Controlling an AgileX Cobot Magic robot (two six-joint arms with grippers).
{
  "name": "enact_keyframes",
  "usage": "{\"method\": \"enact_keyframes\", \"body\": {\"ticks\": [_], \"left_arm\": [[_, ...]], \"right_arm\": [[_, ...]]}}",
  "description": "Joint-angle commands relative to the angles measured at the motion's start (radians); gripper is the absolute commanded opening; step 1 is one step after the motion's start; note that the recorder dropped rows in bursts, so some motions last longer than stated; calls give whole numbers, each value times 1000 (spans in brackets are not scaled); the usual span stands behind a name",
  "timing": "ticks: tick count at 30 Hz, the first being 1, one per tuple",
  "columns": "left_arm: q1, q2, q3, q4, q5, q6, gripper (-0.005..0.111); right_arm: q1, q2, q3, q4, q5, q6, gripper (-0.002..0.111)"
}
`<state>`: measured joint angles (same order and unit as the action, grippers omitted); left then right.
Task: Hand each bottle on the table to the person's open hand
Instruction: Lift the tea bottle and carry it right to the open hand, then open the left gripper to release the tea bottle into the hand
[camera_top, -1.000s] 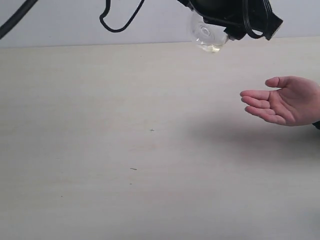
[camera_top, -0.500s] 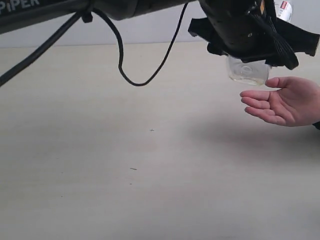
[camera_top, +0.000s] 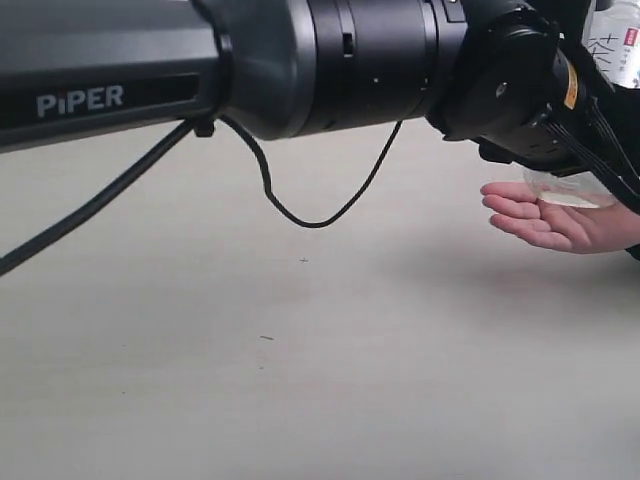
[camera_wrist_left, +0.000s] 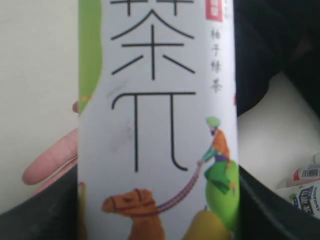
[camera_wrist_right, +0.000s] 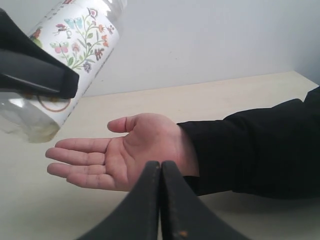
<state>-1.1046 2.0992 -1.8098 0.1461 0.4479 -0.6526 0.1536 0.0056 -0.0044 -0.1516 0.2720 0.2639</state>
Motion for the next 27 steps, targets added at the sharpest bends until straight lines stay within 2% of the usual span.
{"method": "enact_keyframes", "body": {"ticks": [1,11,27], "left_arm": [[-2,35,6,7,-42,-13,0],[-2,108,7,10,-115,-50,0],[-2,114,7,22,-100,-50,0]], "right_arm": [[3,-6,4,-4,-8,0,0],[3,-6,4,-4,-8,0,0],[3,-6,4,-4,-8,0,0]]}}
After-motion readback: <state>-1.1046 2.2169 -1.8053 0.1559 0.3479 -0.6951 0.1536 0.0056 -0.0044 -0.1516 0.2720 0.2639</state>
